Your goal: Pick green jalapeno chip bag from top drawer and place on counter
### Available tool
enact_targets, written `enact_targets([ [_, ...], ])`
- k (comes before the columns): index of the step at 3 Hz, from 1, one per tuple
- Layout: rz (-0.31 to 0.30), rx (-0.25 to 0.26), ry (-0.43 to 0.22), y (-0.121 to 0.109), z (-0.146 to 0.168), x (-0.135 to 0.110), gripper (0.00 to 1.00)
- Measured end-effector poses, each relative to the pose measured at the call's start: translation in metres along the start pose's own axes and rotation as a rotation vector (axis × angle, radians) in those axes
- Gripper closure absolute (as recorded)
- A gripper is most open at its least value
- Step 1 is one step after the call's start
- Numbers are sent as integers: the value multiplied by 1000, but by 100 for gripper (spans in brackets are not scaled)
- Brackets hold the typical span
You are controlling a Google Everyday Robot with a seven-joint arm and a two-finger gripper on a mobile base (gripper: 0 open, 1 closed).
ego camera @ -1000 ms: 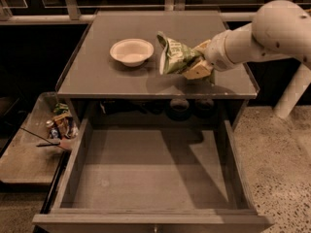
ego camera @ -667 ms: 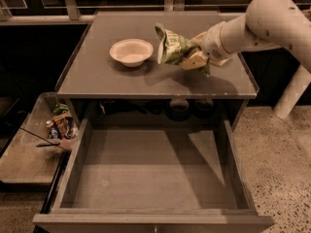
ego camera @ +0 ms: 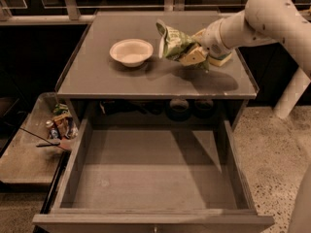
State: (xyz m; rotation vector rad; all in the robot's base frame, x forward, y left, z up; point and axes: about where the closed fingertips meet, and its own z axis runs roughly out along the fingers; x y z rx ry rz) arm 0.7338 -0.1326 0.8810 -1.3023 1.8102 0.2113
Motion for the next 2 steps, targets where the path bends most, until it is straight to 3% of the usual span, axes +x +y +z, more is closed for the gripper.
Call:
enact_targets([
  [2,0,0,0,0,0,0,22],
])
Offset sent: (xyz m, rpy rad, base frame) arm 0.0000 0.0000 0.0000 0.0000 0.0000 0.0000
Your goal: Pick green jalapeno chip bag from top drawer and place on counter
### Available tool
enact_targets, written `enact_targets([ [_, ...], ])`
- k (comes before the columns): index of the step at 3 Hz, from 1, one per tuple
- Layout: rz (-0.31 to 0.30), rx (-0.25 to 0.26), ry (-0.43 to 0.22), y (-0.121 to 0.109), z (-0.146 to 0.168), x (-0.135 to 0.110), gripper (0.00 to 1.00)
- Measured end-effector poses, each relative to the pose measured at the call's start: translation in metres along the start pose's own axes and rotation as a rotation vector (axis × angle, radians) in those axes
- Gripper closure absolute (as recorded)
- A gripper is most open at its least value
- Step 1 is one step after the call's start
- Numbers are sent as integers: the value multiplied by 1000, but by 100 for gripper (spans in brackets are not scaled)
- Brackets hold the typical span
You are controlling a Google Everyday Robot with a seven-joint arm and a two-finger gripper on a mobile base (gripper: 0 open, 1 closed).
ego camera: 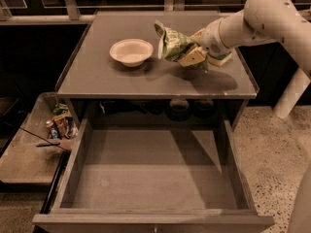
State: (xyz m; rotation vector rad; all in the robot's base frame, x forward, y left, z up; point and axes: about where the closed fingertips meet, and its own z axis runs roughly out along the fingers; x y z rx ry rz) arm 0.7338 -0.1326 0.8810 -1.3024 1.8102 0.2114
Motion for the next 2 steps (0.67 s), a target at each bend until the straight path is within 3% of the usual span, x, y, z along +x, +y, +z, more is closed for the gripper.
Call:
enact_targets([
  [1,0,0,0,0,0,0,0],
  [2,0,0,0,0,0,0,0],
])
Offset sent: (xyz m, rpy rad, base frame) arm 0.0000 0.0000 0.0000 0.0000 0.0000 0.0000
